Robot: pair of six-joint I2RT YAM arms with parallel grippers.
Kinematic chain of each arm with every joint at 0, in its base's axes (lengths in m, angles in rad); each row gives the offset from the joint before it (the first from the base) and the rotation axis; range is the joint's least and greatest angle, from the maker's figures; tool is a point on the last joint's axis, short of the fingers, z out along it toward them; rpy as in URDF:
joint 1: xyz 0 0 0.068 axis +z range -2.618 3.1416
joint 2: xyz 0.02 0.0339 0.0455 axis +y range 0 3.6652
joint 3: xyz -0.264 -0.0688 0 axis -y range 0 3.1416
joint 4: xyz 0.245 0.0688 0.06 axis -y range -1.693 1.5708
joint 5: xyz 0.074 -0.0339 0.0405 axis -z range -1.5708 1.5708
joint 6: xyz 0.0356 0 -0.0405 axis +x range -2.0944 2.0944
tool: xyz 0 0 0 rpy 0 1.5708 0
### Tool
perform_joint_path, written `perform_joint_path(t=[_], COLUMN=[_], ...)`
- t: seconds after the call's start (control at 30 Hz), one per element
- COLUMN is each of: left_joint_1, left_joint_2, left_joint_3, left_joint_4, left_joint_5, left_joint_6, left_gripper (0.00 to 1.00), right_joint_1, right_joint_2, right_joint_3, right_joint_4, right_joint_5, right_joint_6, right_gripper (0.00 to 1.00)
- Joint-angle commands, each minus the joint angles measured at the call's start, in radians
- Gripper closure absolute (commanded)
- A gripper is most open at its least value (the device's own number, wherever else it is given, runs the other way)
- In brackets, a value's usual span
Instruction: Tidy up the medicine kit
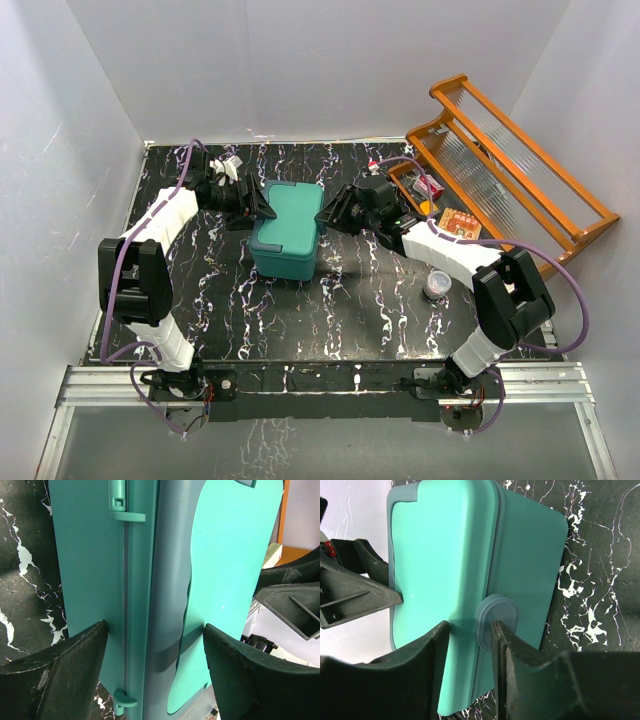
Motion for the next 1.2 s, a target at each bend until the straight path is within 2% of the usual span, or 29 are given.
perform_joint_path(t=[0.0,0.67,0.77,0.87,1.0,1.17], left_joint_1=[-0.010,-0.010,-0.010,-0.010,-0.010,-0.008], left_joint_2=[0.001,0.001,-0.004,-0.012,-0.035,-0.109], left_joint_3=[-0.024,-0.036,-0.026,0.011,0.088,0.179], left_joint_4=[-0.057,-0.043,-0.049,-0.067,-0.122,-0.183], left_joint_5=[-0.024,-0.009,-0.019,-0.064,-0.199,-0.350], left_joint_6=[0.024,0.011,0.011,0.020,0.039,0.066], left_gripper=[0.26,0.26,0.27,0.27,0.26,0.16], right_joint_1=[0.011,0.010,0.007,-0.010,-0.040,-0.086], right_joint_2=[0.014,0.066,0.055,0.034,-0.001,-0.101], right_joint_3=[0.028,-0.002,0.000,0.010,0.049,0.076], right_joint_4=[0.027,0.197,0.198,0.169,0.044,-0.086], right_joint_5=[-0.027,-0.182,-0.168,-0.140,-0.057,0.043], right_joint_6=[-0.005,0.027,0.022,0.004,-0.055,-0.153], right_gripper=[0.59,0.45,0.42,0.39,0.35,0.21])
